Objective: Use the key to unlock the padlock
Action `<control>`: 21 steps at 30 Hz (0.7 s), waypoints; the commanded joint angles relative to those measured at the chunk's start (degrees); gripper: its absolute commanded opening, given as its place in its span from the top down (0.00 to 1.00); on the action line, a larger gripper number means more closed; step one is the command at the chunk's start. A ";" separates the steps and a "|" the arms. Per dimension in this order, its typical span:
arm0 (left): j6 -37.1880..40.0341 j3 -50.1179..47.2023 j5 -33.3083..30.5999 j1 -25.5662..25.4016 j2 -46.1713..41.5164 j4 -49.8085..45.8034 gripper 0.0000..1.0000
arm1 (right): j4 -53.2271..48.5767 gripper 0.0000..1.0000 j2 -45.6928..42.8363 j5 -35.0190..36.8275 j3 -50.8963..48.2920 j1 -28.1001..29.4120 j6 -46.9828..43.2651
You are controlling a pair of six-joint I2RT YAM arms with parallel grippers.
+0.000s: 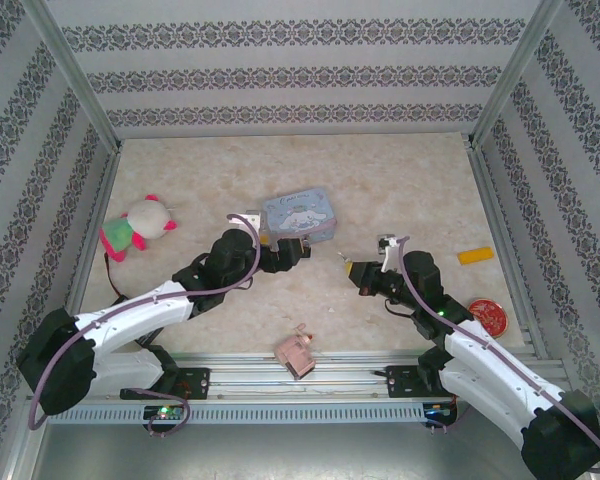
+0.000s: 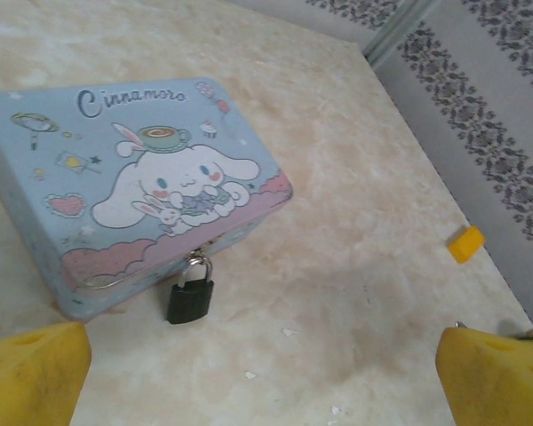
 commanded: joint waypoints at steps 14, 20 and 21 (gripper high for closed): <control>-0.93 9.12 -2.28 -4.16 20.99 -0.40 0.20 | -9.24 1.00 5.21 5.37 6.43 -0.71 -1.29; -1.23 12.60 -2.54 -4.35 27.40 -0.27 0.28 | -11.50 1.00 5.40 7.47 7.04 -0.88 -1.73; -1.24 13.40 -3.05 -4.35 28.61 -1.08 0.28 | -11.81 1.00 5.40 7.72 7.08 -0.94 -1.73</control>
